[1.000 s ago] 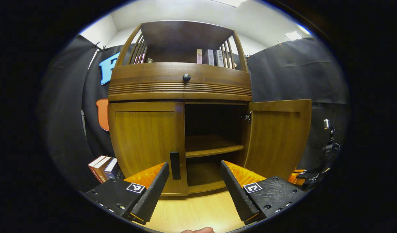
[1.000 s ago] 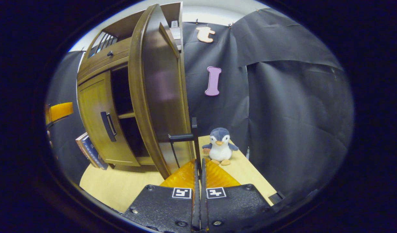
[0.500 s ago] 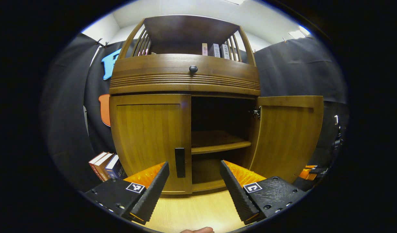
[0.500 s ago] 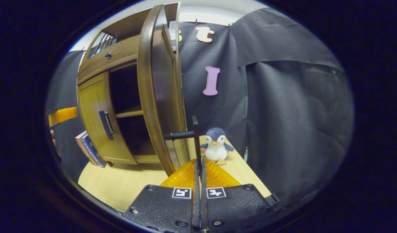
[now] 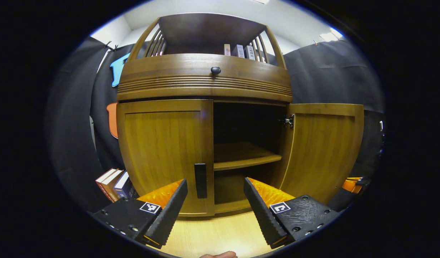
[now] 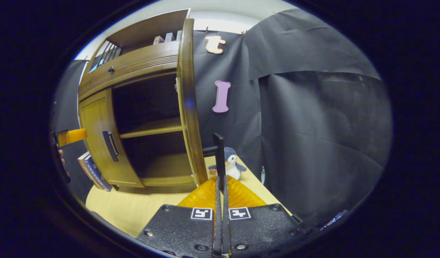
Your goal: Open the right door of the double-door shoe cabinet with the right hand, and open the left door with the left hand.
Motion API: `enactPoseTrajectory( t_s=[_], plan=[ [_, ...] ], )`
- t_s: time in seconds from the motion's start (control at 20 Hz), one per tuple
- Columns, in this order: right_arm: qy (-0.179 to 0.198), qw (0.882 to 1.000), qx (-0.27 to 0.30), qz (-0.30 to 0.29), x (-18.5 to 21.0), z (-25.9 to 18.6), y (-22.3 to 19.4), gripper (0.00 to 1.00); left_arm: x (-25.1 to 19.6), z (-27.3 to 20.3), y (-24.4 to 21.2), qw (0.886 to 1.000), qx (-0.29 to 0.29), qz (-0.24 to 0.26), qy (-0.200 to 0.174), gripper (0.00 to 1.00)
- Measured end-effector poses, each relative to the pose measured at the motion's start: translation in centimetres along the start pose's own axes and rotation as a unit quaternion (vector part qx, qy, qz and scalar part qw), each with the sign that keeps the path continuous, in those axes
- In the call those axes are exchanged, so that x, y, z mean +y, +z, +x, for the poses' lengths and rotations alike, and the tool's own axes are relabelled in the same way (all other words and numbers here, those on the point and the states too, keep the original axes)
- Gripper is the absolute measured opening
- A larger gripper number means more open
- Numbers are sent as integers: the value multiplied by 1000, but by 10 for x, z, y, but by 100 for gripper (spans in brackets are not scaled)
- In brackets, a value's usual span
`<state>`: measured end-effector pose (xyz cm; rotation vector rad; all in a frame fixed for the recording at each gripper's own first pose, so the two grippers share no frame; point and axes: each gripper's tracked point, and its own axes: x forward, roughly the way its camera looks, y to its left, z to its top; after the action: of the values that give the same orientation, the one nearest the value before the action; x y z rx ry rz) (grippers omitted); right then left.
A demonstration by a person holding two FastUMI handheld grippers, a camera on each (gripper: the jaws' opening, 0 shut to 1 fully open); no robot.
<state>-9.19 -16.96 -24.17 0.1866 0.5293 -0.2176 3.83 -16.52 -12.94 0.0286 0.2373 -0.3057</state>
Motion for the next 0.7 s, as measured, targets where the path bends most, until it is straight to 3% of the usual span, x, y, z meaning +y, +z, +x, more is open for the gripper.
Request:
enactPoseTrajectory(
  t_s=[0.4, 0.55, 0.65, 0.7],
  plan=[
    [-20, 999, -41, -1, 3, -30, 23, 4, 15, 43, -37, 999, 48, -11, 7, 95],
    [-11, 999, -50, -3, 14, -40, 28, 5, 30, 61, -49, 998, 57, -21, 26, 95],
    [-6, 999, -51, -2, 21, -46, 30, 13, 36, 74, -56, 997, 62, -35, 31, 95],
    [-4, 999, -51, -3, 26, -49, 30, 25, 38, 80, -58, 997, 61, -41, 33, 95]
  ],
)
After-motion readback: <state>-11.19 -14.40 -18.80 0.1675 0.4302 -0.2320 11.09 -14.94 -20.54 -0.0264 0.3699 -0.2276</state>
